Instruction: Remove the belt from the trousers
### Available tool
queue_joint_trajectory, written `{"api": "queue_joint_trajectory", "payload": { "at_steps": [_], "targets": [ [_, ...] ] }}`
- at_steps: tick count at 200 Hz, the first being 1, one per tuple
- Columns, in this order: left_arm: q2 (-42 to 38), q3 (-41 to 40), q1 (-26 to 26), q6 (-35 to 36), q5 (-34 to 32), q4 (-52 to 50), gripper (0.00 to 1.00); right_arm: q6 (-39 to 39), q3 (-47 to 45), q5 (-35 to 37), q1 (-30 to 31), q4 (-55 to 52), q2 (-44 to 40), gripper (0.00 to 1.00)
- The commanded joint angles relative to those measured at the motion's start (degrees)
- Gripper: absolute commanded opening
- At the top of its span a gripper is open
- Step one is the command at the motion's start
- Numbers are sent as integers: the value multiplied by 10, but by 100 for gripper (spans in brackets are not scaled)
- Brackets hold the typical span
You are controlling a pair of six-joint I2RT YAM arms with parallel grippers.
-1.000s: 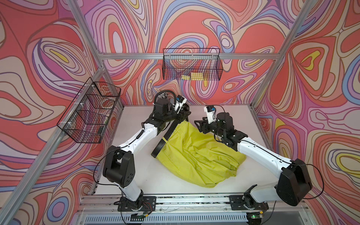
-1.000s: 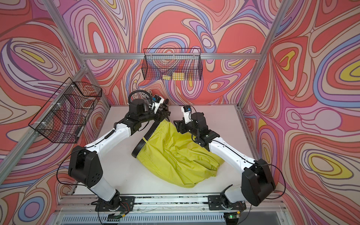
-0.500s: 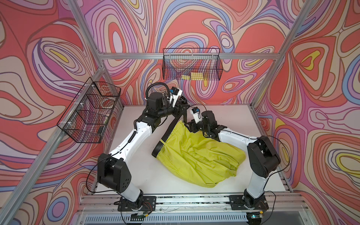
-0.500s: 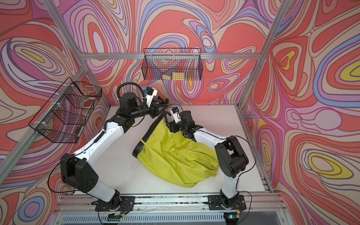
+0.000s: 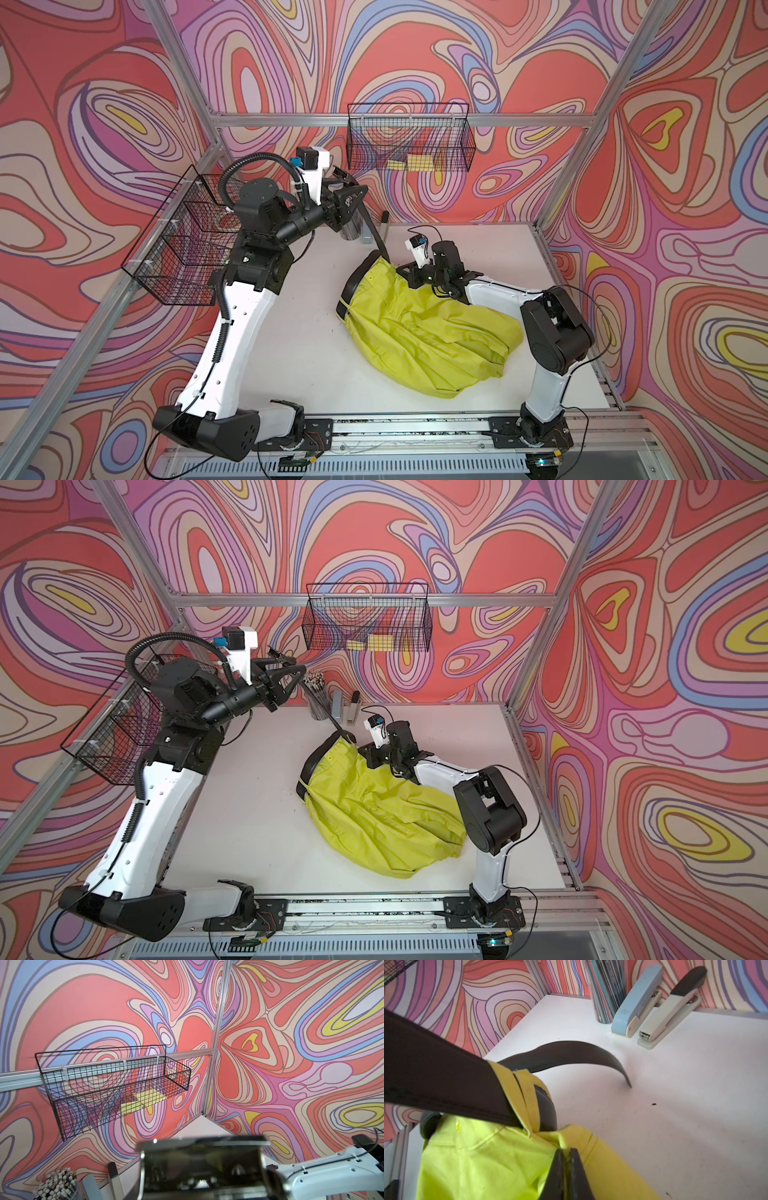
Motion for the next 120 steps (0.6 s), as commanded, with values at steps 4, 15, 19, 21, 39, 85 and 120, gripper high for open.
{"api": "queue_joint_trajectory", "payload": {
  "at_steps": [4,15,19,21,39,85,120],
  "targets": [
    [-62,57,3,4,-45,69,0,-24,-2,80,-8,-104,10,0],
    [-72,62,4,5,-52,64,0,-27,0,104,-8,-113,2,0],
    [-76,62,3,5,-54,63,0,-29,1,113,-8,-116,-2,0],
    [-78,62,3,5,-55,62,0,-29,0,118,-8,-117,-4,0],
    [-86,54,3,2,-67,42,0,-32,-7,159,-8,-117,-33,0],
    [-89,-12,5,-33,-87,-11,0,-60,-12,165,-8,-141,-126,31],
    [-73,9,5,-59,-59,-10,0,-117,26,166,18,-198,-133,63]
  ]
}}
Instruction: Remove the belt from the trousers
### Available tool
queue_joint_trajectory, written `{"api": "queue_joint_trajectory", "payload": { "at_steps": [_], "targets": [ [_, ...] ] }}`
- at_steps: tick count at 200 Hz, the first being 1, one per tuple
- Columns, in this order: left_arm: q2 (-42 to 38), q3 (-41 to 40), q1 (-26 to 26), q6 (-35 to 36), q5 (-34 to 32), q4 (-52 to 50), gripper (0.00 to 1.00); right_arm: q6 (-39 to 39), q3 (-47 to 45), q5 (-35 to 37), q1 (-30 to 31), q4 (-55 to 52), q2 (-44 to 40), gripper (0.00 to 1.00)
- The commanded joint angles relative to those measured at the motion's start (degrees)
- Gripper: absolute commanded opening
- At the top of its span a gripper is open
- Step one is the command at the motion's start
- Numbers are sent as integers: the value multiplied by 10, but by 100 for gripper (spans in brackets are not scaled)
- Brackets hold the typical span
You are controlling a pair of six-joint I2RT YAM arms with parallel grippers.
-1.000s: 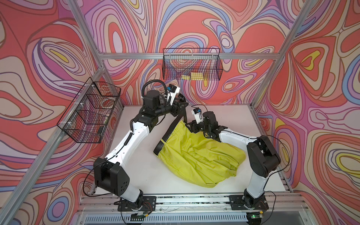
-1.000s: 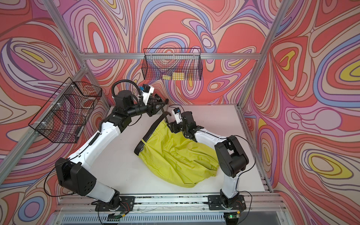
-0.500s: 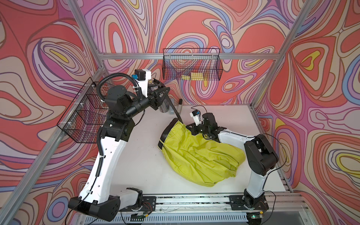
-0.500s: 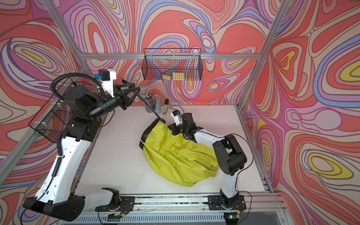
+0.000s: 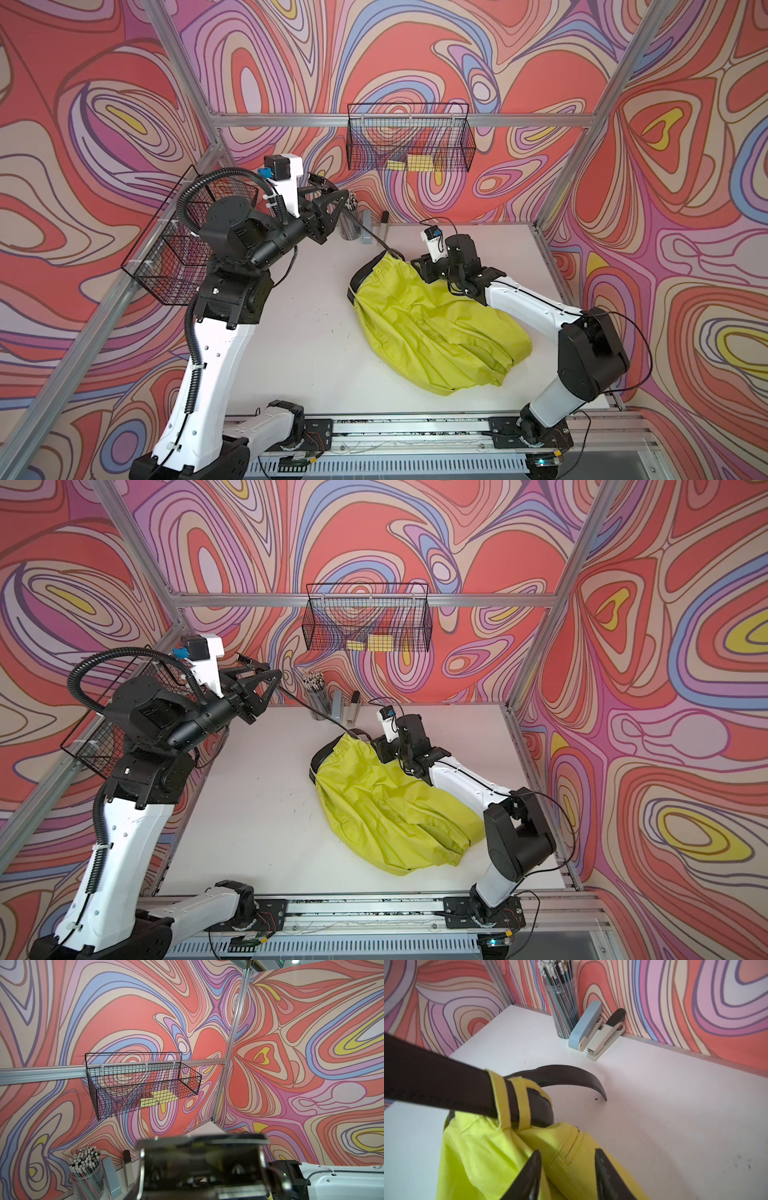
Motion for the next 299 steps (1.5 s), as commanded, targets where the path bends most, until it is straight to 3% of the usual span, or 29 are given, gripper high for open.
{"api": "queue_joint_trajectory", "payload": {
  "at_steps": [1,28,37,103,123,155,201,235,272,299],
  "targets": [
    [1,22,4,-29,12,48,0,-49,30,20,18,-66,1,64],
    [8,25,3,-43,25,51,0,-67,63,7,37,-86,42,68],
    [9,26,4,-46,26,48,0,-68,76,-4,41,-93,61,76],
    [-5,80,4,2,-38,-46,0,-55,99,30,52,-114,165,74],
    [-14,90,5,16,-65,-62,0,-43,97,51,45,-125,181,55],
    [-25,137,4,51,-97,-99,0,-17,85,102,19,-127,177,0],
    [-53,171,4,79,-152,-130,0,16,80,200,-32,-129,122,0],
    [-69,41,4,42,-154,-120,0,6,70,204,-42,-109,59,0],
    [-21,-178,5,-21,-52,-96,0,2,31,186,-36,-72,-42,0],
    [21,-299,4,-12,-4,-28,5,-29,26,176,-22,-77,-90,0]
  ]
}}
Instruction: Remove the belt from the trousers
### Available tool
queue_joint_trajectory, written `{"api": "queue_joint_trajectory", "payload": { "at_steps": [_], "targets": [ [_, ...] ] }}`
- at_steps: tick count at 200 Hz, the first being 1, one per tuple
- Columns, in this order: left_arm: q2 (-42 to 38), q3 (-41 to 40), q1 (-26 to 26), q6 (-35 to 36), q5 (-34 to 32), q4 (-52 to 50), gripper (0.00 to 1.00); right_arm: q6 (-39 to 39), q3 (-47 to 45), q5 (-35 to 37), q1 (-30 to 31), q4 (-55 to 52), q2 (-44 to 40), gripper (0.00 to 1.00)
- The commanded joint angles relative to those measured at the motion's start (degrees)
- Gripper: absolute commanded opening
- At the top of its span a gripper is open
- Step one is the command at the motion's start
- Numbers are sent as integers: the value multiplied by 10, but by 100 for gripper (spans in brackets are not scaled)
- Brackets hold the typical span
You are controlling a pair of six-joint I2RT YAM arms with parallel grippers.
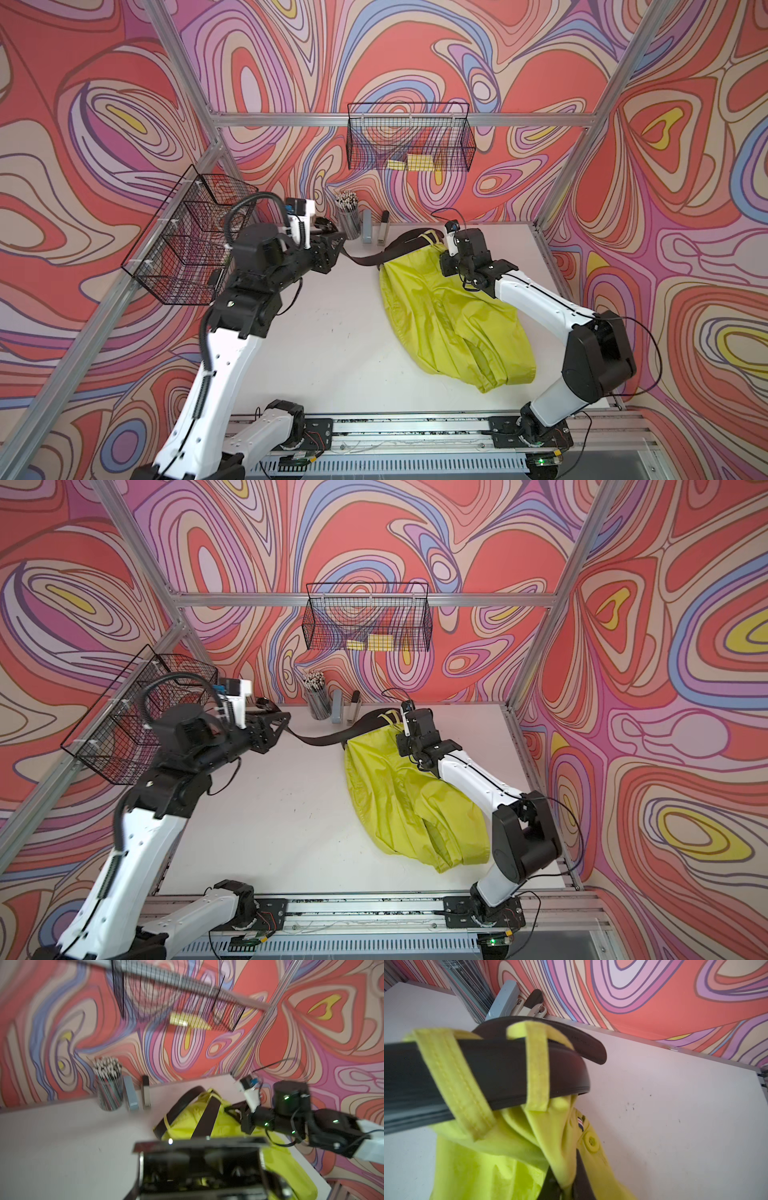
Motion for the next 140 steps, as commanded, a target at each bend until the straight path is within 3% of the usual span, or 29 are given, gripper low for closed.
{"api": "queue_joint_trajectory", "payload": {
  "at_steps": [1,19,39,94,140],
  "targets": [
    [40,-92,3,-10,56,67,5,-24,5,2,16,28,-57,0],
    [73,-148,2,5,96,134,22,-36,19,-8,23,10,-68,0],
    [130,-148,0,39,126,114,43,-39,44,-14,24,-16,-64,0],
    [144,-146,-7,150,43,50,94,-18,76,9,24,-37,-54,0],
    [140,-107,-7,238,-7,6,100,-11,92,2,24,-46,-50,0]
  ]
}}
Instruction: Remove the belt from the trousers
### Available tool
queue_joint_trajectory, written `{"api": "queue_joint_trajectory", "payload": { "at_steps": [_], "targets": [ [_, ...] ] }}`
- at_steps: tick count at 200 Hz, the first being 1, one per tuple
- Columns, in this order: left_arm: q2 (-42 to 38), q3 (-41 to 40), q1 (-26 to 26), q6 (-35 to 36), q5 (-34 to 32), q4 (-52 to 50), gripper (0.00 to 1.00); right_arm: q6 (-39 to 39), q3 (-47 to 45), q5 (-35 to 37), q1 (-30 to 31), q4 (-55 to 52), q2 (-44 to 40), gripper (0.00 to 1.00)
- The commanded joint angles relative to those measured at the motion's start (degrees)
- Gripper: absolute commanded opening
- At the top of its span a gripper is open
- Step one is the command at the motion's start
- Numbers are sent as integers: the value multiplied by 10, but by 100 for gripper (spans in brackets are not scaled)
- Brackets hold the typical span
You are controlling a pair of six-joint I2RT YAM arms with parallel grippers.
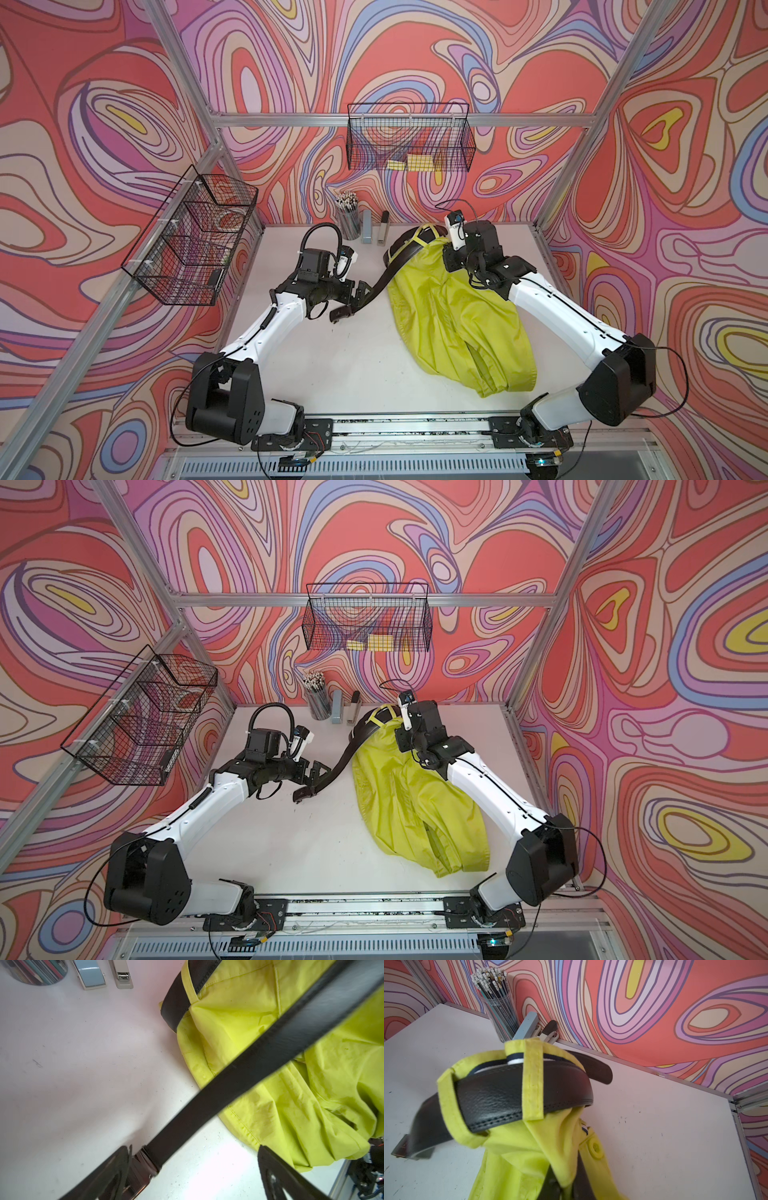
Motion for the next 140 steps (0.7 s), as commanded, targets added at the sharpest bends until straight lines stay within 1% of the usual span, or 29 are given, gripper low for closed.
{"api": "queue_joint_trajectory", "payload": {
  "at_steps": [1,12,20,42,50,60,75,100,105,117,128,133,140],
  "targets": [
    [-15,32,-2,75,-33,-24,100,11,31,1,1,31,-4,0],
    [-13,41,-5,84,-14,-16,100,13,32,-7,1,31,-5,0],
    [-13,47,-15,90,5,-3,100,12,34,-16,1,32,-6,0],
    [-3,65,-84,142,9,39,100,12,36,-37,1,33,-3,0],
    [9,78,-103,153,22,45,100,13,36,-42,1,34,-2,0],
    [33,100,-109,149,55,73,99,14,38,-48,1,33,0,0],
    [79,144,-113,145,88,84,97,14,39,-59,1,29,3,0],
    [160,236,-126,173,84,55,95,13,39,-67,1,23,3,0],
    [176,252,-127,177,79,34,94,12,38,-68,2,22,3,0],
    [208,289,-129,184,74,20,92,10,37,-73,2,21,3,0],
    [229,316,-129,188,68,9,84,9,35,-75,1,20,3,0],
    [238,329,-129,190,67,-1,79,9,34,-76,2,19,4,0],
    [247,348,-129,190,65,-18,66,9,32,-77,1,20,4,0]
  ]
}}
